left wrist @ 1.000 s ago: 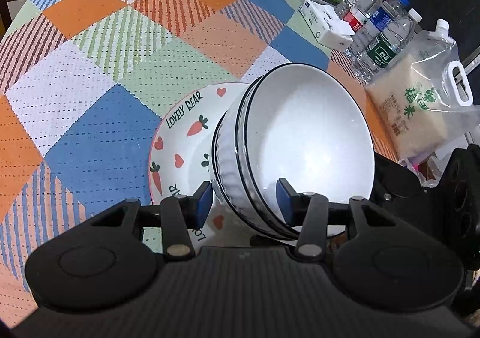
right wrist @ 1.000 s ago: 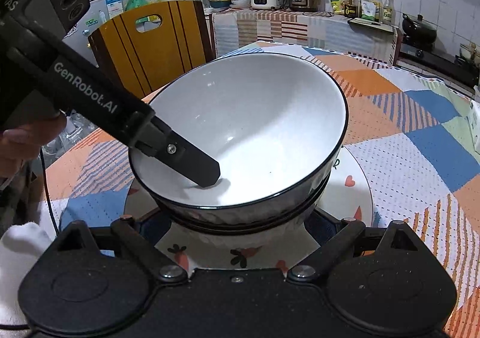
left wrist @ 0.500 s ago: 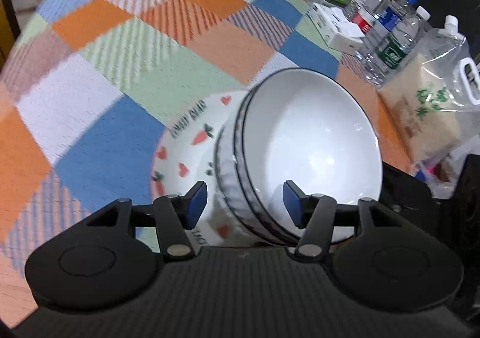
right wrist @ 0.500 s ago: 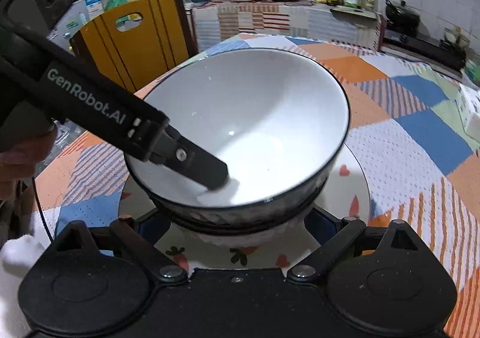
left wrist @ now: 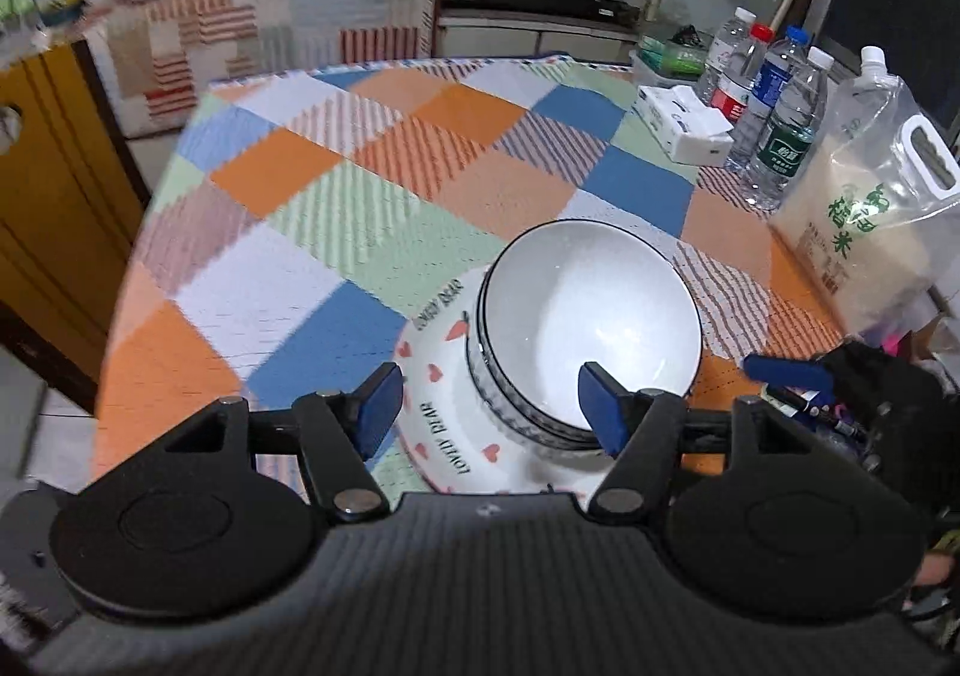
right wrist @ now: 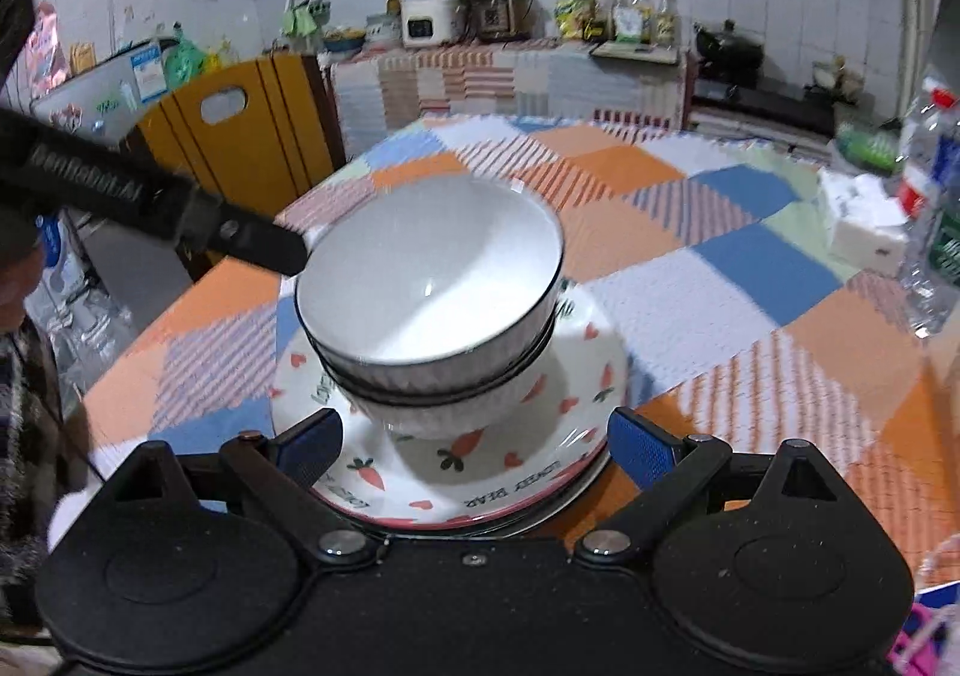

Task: Organize plates and bowls
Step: 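Open the left tool and withdraw from the bowls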

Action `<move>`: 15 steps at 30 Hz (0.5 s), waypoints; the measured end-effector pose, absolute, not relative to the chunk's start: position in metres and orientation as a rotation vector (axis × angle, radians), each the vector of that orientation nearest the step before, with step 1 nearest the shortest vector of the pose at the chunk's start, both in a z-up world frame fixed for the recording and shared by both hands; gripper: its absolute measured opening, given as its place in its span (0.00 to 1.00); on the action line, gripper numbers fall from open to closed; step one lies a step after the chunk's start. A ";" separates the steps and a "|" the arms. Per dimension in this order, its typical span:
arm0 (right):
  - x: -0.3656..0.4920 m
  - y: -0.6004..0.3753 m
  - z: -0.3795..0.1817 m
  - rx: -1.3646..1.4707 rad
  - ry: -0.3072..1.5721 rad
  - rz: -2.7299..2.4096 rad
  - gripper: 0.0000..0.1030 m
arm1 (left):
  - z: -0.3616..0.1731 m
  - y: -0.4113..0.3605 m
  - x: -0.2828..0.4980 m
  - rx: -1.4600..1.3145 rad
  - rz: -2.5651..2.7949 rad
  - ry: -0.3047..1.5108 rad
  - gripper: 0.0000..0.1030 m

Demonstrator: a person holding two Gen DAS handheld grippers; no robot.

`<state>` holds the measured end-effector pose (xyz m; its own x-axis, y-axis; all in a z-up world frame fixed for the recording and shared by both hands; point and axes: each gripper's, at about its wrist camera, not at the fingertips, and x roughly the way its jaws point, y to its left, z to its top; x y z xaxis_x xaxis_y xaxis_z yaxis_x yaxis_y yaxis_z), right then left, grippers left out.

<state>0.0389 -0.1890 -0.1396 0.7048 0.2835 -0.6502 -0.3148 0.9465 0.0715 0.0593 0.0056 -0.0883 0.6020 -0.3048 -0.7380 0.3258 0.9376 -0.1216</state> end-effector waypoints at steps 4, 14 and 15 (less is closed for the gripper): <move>0.028 -0.191 -0.114 -0.046 0.673 0.321 0.95 | -0.064 0.005 0.039 0.066 -0.334 0.829 0.62; 0.016 -0.190 -0.058 -0.011 0.696 0.213 0.95 | -0.029 0.017 0.011 0.068 -0.239 0.831 0.86; 0.015 -0.190 -0.054 0.000 0.707 0.204 0.95 | -0.028 0.018 0.009 0.074 -0.232 0.832 0.86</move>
